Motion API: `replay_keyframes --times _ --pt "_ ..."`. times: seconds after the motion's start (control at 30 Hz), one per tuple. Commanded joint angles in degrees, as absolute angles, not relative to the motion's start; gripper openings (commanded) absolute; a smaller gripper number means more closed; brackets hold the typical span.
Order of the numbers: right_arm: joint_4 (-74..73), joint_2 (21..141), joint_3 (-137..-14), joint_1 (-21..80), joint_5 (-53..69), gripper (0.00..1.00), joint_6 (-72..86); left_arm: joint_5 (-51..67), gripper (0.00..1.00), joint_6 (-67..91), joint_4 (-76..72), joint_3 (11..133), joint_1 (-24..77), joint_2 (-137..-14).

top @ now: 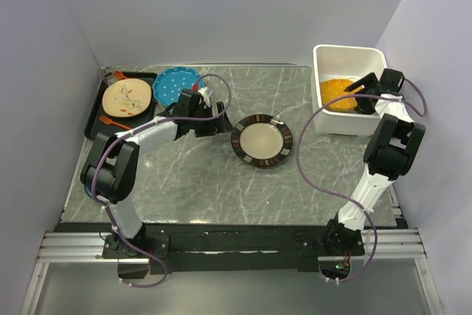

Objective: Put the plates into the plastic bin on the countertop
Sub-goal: Place the plate in the plastic bin, then pick up the plate at the center of the board.

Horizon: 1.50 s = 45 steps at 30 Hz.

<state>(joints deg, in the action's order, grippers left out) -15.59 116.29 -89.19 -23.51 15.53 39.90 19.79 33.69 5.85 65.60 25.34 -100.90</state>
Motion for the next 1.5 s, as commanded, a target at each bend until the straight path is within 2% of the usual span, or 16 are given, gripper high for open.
replay_keyframes --times 0.0,0.03,0.17,0.53,0.67,0.87,1.47 --pt "-16.3 115.4 -90.7 -23.7 12.0 0.95 38.1 21.6 0.99 33.2 4.5 67.7 25.9 -101.4" --pt "-16.6 115.3 -90.9 -23.6 11.3 0.98 37.9 21.5 0.99 33.1 4.5 67.8 25.9 -101.5" --pt "-18.4 115.4 -92.2 -23.0 10.0 1.00 36.7 21.7 0.99 33.0 4.7 67.8 26.1 -101.7" --pt "-27.1 114.8 -97.4 -18.7 -3.0 1.00 31.3 22.0 0.99 32.6 5.0 67.8 26.2 -101.8" --pt "-27.6 111.9 -94.8 -18.5 -4.9 1.00 30.9 22.0 0.99 32.7 4.9 68.3 26.2 -101.9" --pt "-26.6 105.7 -91.2 -17.9 -4.6 1.00 29.9 22.5 0.99 32.7 4.8 68.7 26.2 -102.2" --pt "-30.2 97.6 -96.8 -12.2 -2.9 1.00 28.6 22.3 0.99 32.2 5.7 68.9 26.5 -101.4"
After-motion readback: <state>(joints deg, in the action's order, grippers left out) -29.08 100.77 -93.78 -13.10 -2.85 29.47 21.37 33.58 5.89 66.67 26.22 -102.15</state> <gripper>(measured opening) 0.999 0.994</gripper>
